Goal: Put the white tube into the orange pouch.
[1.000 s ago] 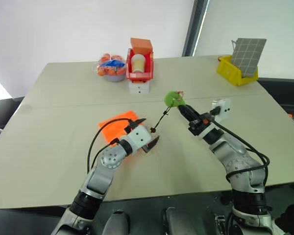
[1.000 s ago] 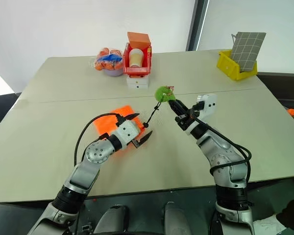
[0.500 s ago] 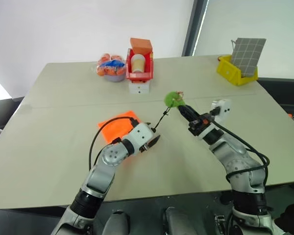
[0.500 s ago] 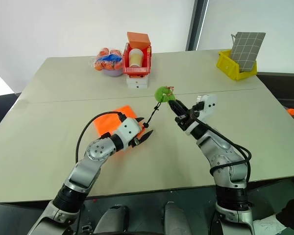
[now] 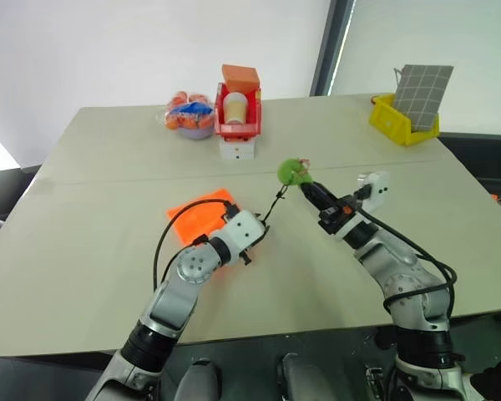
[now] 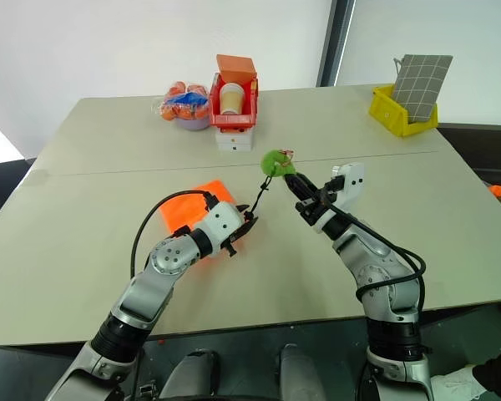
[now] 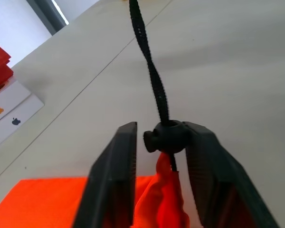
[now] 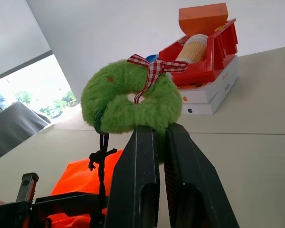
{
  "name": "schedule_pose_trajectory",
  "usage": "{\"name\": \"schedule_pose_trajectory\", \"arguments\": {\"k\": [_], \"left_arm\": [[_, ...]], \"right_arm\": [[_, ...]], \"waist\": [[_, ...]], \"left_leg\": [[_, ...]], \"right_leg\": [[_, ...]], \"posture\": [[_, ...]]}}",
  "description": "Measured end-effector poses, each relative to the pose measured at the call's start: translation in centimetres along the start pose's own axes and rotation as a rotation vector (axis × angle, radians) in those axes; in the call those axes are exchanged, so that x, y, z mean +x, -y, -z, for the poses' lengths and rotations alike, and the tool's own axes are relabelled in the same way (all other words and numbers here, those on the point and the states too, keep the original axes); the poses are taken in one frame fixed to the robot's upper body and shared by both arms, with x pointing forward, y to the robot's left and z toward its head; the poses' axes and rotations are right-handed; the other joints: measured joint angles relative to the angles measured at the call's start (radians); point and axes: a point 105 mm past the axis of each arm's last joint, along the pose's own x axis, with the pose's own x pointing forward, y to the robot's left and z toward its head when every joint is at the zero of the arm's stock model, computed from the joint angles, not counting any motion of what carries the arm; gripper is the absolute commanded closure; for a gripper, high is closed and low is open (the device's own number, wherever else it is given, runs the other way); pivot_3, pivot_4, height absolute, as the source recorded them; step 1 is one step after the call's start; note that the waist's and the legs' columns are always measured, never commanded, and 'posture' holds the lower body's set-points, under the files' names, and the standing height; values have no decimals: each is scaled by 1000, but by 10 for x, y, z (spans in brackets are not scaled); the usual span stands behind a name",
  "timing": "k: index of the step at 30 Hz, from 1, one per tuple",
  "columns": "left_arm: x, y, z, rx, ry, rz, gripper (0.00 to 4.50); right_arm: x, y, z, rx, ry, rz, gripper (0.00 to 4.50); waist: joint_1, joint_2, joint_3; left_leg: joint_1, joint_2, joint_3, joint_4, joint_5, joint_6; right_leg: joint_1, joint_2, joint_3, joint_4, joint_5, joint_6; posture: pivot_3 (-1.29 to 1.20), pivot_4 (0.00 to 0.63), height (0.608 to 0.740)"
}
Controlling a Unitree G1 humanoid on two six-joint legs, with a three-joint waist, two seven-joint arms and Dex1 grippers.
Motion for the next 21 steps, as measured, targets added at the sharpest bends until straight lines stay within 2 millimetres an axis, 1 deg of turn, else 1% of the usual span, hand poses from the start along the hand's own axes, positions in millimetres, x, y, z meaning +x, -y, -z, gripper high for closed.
{"name": "schedule_pose_trajectory", "arguments": {"k": [1,7,10,11,12,13,16,18,20,21], "left_arm": [[0,0,0,0,-1,0,4273],[-2,-2,5,9,-25,3,4272],[-5,-3,9,18,-46,21,4272],[-8,-4,11,24,-55,39,4272],[-12,-3,12,27,-62,64,4272],[-14,-3,13,28,-65,76,4272],[-26,3,19,19,-90,170,4272],[-34,7,22,25,-104,234,4272],[-43,10,27,21,-129,282,4272],[-45,11,29,16,-137,296,4272]], "right_arm": [[0,0,0,0,0,0,4500],[0,1,-1,-6,5,4,4500],[-1,6,-3,-34,11,37,4500],[-2,12,-3,-54,8,73,4500],[-3,24,-1,-83,-4,134,4500],[-4,30,-1,-95,-10,162,4500],[-10,64,5,-167,-62,331,4500],[-13,80,12,-212,-102,419,4500],[-21,96,17,-252,-143,504,4500],[-23,100,19,-262,-153,525,4500]], "waist": [[0,0,0],[0,0,0],[0,0,0],[-1,0,0],[-1,0,0],[-1,0,0],[-2,0,0],[-2,0,0],[-2,1,0],[-2,1,0]], "left_leg": [[0,0,0,0,0,0],[0,0,0,0,0,0],[0,0,0,0,0,0],[0,0,0,0,0,0],[0,0,0,0,0,0],[0,0,0,0,0,0],[0,0,0,0,0,0],[0,0,0,-1,0,0],[-1,0,0,-1,0,0],[-1,0,0,-1,0,0]], "right_leg": [[0,0,0,0,0,0],[0,0,0,0,0,0],[0,0,0,0,0,0],[0,0,0,0,0,0],[0,0,0,0,0,0],[0,0,0,0,0,0],[-1,0,0,0,0,-1],[-1,0,0,0,1,-2],[-1,0,0,-1,2,-4],[-2,0,0,-1,2,-4]], "posture": [[0,150,740],[0,150,740],[0,150,740],[0,150,740],[0,150,740],[0,150,740],[0,150,740],[0,150,740],[0,150,740],[0,150,740]]}}
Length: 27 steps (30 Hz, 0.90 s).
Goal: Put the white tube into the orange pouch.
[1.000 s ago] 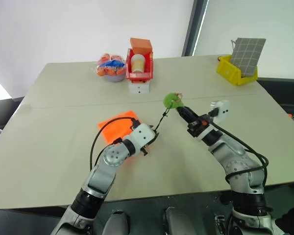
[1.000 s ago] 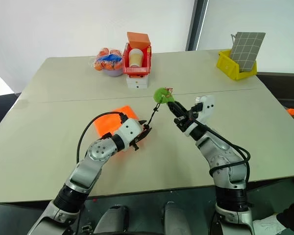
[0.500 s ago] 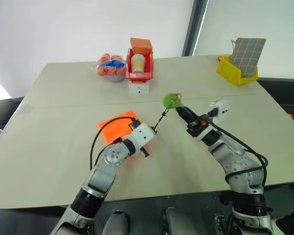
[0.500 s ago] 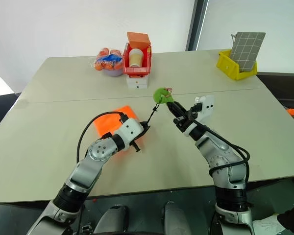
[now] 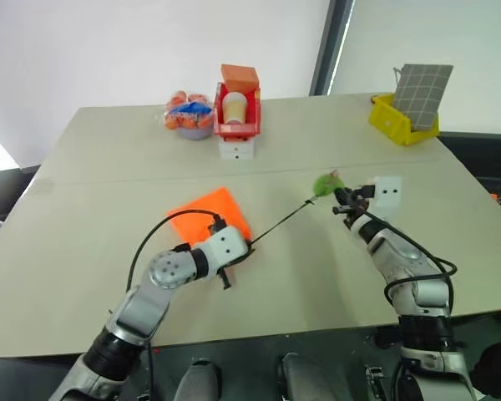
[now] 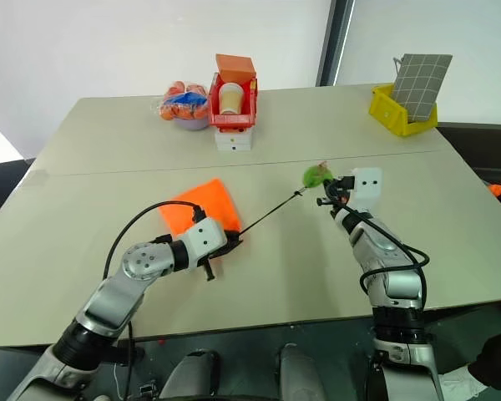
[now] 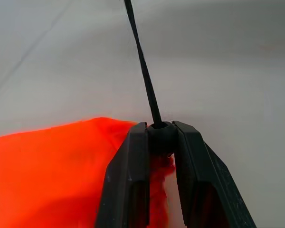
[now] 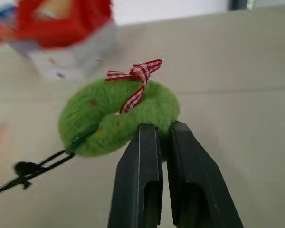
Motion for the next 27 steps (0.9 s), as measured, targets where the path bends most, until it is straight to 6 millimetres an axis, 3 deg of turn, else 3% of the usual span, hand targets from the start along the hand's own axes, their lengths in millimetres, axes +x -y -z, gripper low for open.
{"name": "schedule_pose_trajectory", "arguments": {"k": [9,11,15,17,18,20,27], "left_arm": [[-9,0,6,-15,-24,35,4272],[-10,-1,6,-43,-16,38,3218],[-18,-7,8,-125,-5,40,1311],[-23,-11,6,-167,17,29,215],[-25,-14,4,-190,34,19,0],[-37,-22,-2,-263,82,0,0],[-92,-47,7,-522,159,-99,0]], "right_arm": [[2,5,7,-61,-30,41,4500],[2,3,8,-82,-36,31,4500],[-1,6,7,-109,-54,-10,2902],[-4,6,8,-135,-63,-42,1799],[-6,7,9,-155,-71,-56,1332],[-14,7,12,-218,-92,-109,277],[-47,21,28,-298,-157,-235,277]], "waist": [[0,0,0],[0,0,0],[-1,0,0],[0,0,0],[0,0,0],[0,0,0],[-4,0,1]], "left_leg": [[0,0,0,0,0,0],[0,0,0,0,0,0],[0,0,0,0,0,0],[0,0,0,0,0,0],[0,0,0,0,0,0],[0,0,0,0,0,0],[1,0,0,0,0,0]], "right_leg": [[0,0,0,0,-1,2],[0,0,0,0,-1,2],[0,0,0,0,-1,2],[0,0,0,0,-2,3],[0,0,0,0,-2,3],[0,0,0,0,-2,3],[0,0,0,0,-2,4]], "posture": [[0,150,740],[0,150,740],[0,150,740],[0,150,740],[0,150,740],[0,150,740],[0,150,740]]}}
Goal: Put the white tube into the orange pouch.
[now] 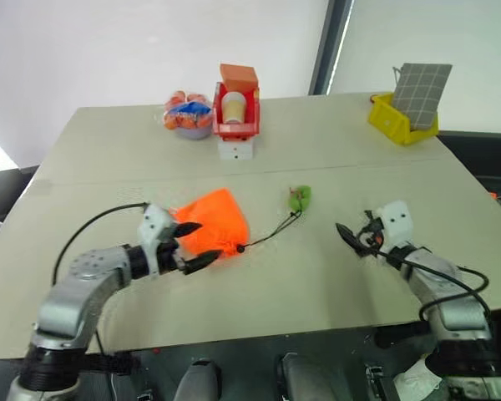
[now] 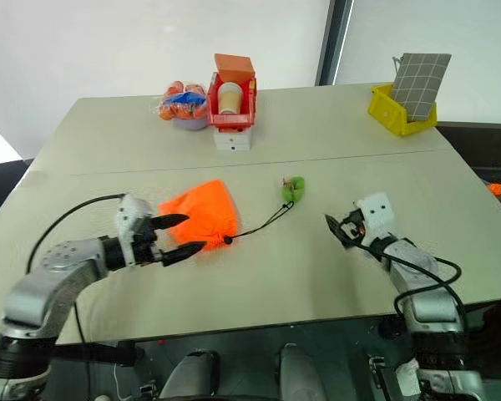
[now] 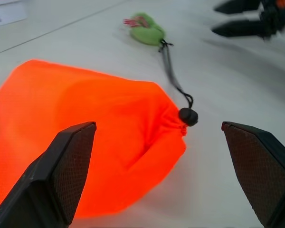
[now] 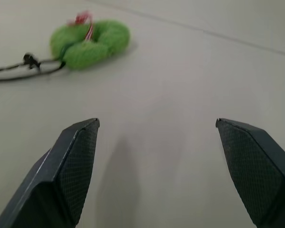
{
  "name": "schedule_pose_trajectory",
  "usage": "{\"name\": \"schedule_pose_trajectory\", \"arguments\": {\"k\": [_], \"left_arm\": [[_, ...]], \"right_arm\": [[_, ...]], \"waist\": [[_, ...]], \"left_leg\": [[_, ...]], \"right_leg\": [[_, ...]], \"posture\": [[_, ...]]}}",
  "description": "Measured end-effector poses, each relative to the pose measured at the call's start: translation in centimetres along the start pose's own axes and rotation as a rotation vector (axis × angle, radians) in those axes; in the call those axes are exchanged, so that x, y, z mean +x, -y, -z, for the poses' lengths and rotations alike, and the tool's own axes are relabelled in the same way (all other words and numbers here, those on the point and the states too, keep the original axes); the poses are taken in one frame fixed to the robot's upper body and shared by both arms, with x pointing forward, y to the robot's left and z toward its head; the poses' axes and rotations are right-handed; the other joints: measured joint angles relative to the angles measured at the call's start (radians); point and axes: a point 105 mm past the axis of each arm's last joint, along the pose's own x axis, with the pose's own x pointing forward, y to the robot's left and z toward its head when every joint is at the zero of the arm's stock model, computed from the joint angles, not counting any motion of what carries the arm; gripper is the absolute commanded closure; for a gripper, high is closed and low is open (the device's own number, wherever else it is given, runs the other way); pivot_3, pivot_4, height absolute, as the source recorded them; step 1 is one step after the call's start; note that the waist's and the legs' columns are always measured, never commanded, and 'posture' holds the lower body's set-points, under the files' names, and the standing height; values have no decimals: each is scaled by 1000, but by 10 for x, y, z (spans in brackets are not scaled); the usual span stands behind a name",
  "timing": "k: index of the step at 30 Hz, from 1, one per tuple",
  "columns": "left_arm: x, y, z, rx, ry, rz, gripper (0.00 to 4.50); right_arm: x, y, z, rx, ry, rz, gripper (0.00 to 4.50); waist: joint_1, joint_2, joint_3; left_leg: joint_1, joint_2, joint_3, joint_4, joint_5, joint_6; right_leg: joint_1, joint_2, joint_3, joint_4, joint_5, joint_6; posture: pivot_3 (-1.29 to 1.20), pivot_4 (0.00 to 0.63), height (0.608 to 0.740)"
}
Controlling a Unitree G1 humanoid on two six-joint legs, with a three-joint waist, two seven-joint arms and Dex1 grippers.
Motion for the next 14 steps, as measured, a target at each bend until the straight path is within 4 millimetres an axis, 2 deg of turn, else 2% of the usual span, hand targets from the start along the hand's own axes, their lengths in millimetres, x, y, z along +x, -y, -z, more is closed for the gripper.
{"name": "schedule_pose_trajectory", "arguments": {"k": [3,5,7,11,14], "left_arm": [[-18,-22,2,-41,34,-126,0],[-37,-43,15,-73,23,-252,0],[-50,-54,31,-88,-2,-336,0],[-59,-61,54,-97,-25,-418,0],[-59,-63,61,-95,-18,-446,0]], "right_arm": [[-9,-2,-1,18,24,-37,277],[-17,-1,5,30,22,-46,277],[-21,-2,8,47,24,-62,277],[-23,-10,5,64,44,-117,277],[-23,-12,5,70,47,-132,277]], "waist": [[2,0,0],[1,0,0],[2,0,0],[5,-1,0],[10,-2,0]], "left_leg": [[1,0,0,1,0,0],[1,0,0,1,0,0],[0,0,0,1,0,0],[0,0,0,1,0,0],[-1,0,0,1,0,-1]], "right_leg": [[1,0,0,0,0,0],[1,0,0,-1,0,0],[1,-1,0,-2,0,0],[1,-1,0,-2,0,-1],[0,-1,0,-2,0,-1]], "posture": [[0,150,740],[0,150,740],[0,150,740],[0,150,740],[0,150,740]]}}
